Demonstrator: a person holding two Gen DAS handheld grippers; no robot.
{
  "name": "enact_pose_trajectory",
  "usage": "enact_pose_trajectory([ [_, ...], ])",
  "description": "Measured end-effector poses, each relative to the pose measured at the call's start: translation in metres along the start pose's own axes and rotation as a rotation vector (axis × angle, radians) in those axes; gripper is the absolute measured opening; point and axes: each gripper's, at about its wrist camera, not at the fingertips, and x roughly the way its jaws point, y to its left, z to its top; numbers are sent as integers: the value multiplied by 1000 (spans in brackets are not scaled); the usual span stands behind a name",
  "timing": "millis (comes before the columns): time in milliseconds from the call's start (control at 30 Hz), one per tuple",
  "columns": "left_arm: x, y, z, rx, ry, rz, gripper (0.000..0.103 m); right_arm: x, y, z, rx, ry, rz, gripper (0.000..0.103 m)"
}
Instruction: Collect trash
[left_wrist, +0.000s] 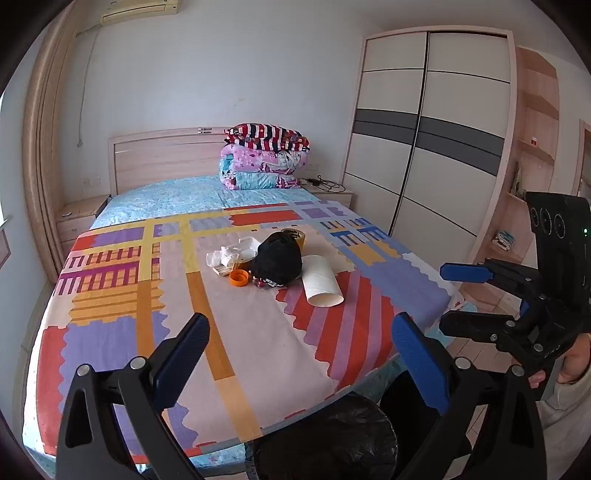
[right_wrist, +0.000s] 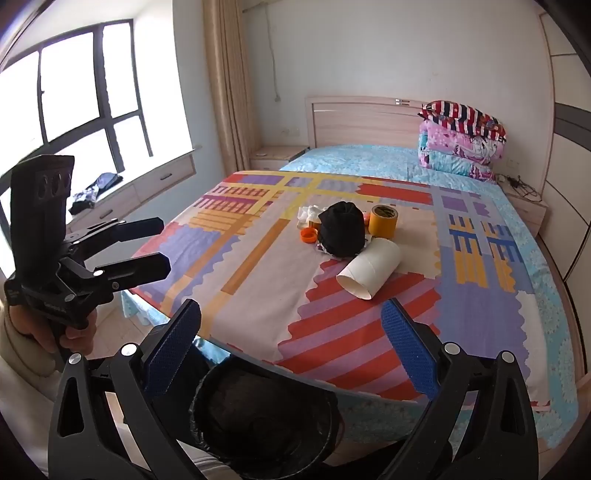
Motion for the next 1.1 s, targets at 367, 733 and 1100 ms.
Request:
enact_pose_trajectory([
  [367,-2,0,0,6,-8,2,95,0,0,0,-3,-8,-1,99],
  [733,-2,-6,-1,9,-8,1,95,0,1,0,-3,-9,-1,99],
  [1100,0,-6,-2,8,-6,-1,95,0,1,0,-2,-10,0,99],
])
